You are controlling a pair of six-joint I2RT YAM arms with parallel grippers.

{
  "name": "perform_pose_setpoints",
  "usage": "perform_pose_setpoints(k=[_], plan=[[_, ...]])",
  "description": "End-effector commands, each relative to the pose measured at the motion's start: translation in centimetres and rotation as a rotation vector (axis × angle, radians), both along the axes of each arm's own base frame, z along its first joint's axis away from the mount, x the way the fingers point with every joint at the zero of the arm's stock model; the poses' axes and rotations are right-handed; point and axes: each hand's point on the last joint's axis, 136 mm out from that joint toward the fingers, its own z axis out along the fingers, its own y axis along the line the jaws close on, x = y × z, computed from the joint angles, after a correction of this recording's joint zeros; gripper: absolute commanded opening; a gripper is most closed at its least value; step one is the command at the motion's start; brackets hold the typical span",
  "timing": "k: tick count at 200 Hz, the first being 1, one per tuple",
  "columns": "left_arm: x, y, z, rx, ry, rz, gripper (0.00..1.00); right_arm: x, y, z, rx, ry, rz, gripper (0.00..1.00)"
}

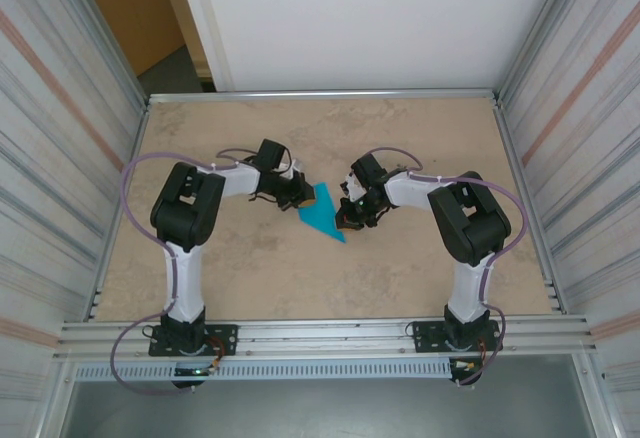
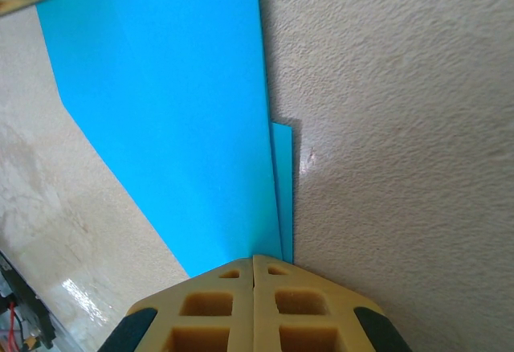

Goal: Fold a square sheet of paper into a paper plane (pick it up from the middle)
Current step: Fourth fold the wing at the center of the table.

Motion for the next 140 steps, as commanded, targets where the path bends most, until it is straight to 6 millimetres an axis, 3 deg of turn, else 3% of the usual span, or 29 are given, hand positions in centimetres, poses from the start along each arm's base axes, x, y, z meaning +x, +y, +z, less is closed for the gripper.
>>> perform_pose_setpoints(k=[1,60,84,115,135,140], plan=[[1.9,3.5,-2.6,0.113,-0.005,0.056,0.08,-4.7,-6.8,-7.0,-0.368,0.152,-0.004,0.04],[4.4,7.2,-3.4,0.141,-0.026,0.115,0.08,-4.6,-6.7,-6.9,-0.357,0.152,-0.011,0.04],[5.5,7.9,-2.8,0.135,-0.051,0.127,0.08,-4.4,-6.3,-6.5,-0.334,0.144,-0.013,0.05],[7.4,7.8,0.0,0.116,-0.110,0.125,0.09,-3.8,-5.3,-5.6,-0.288,0.131,-0.018,0.07],[8.0,7.2,2.8,0.076,-0.152,0.132,0.09,-2.2,-3.4,-3.2,-0.186,0.086,-0.033,0.09],[8.1,7.1,4.6,0.058,-0.185,0.135,0.09,-1.7,-2.8,-2.3,-0.149,0.069,-0.038,0.11]])
